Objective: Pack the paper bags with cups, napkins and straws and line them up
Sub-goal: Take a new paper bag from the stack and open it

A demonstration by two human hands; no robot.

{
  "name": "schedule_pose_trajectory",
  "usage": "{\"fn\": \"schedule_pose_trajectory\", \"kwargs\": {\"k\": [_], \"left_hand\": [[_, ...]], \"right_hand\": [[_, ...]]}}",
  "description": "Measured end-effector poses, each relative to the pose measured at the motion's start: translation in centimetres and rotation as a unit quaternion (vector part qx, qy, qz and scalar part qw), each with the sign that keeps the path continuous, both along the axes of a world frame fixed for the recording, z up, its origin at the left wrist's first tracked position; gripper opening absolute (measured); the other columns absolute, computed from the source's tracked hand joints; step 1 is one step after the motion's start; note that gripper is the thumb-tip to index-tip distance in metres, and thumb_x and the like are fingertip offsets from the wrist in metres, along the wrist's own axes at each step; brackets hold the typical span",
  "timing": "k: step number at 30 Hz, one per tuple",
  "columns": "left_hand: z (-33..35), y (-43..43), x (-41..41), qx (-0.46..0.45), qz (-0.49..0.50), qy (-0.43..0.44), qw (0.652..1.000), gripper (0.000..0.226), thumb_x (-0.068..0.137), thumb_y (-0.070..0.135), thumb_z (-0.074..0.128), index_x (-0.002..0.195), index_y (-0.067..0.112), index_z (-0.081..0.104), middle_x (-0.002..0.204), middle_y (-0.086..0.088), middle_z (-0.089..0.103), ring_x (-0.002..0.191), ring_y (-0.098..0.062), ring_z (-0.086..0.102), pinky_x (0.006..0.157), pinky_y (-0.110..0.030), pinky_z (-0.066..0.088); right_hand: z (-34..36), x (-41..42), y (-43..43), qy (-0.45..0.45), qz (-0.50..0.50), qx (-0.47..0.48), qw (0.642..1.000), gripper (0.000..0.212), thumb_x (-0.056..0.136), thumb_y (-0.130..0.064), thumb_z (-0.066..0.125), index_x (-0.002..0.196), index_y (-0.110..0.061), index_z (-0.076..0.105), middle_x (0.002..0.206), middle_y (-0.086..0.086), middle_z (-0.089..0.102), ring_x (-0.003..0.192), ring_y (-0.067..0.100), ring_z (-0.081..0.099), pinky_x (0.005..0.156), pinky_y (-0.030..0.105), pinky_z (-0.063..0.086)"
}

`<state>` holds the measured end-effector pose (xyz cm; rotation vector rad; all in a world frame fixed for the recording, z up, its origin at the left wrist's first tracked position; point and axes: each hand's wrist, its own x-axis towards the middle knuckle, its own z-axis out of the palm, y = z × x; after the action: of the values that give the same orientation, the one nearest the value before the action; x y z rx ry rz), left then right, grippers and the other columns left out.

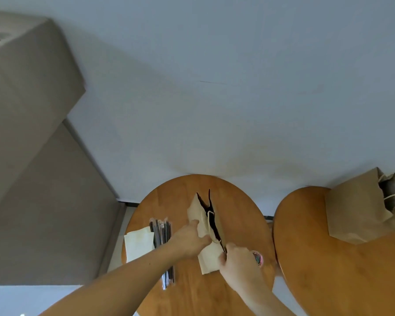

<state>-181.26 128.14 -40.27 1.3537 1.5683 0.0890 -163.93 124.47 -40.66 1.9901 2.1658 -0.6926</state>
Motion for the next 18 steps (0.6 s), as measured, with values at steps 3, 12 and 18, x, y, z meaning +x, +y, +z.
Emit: {"fn": "schedule_pose_trajectory", "kwargs": {"k": [3, 12, 18], "left_hand": [[-0.5, -1.1, 0.4, -0.007, 0.015, -0.008, 1.0, 0.08, 0.086, 0.058, 0.053, 0.15, 0.017, 0.03, 0.139, -0.006, 0.053, 0.119, -0.023, 0.056, 0.098, -0.038, 0.051], [0.8, -0.5, 2.4, -0.005, 0.077, 0.012, 0.997, 0.11, 0.067, 0.077, 0.046, 0.157, 0.022, 0.014, 0.152, -0.008, 0.042, 0.131, -0.026, 0.048, 0.101, -0.038, 0.047], [0.9, -0.5, 4.1, -0.001, 0.072, 0.051, 0.996, 0.097, 0.081, 0.071, 0.05, 0.157, 0.024, 0.013, 0.15, -0.007, 0.044, 0.126, -0.025, 0.052, 0.098, -0.039, 0.05]], "right_hand": [[0.4, 0.9, 0.0, 0.017, 0.017, -0.001, 1.0, 0.054, 0.084, -0.074, 0.027, 0.09, -0.028, 0.053, 0.071, -0.011, 0.057, 0.067, 0.011, 0.058, 0.056, 0.029, 0.039], [0.3, 3.0, 3.9, 0.258, 0.007, -0.07, 0.964, 0.036, 0.09, -0.058, 0.055, 0.116, -0.034, 0.06, 0.097, -0.017, 0.067, 0.087, 0.005, 0.063, 0.08, 0.037, 0.055], [-0.5, 4.5, 4.2, 0.302, 0.017, -0.094, 0.949, 0.031, 0.091, -0.061, 0.053, 0.117, -0.043, 0.054, 0.103, -0.019, 0.066, 0.093, -0.001, 0.061, 0.078, 0.018, 0.05]]}}
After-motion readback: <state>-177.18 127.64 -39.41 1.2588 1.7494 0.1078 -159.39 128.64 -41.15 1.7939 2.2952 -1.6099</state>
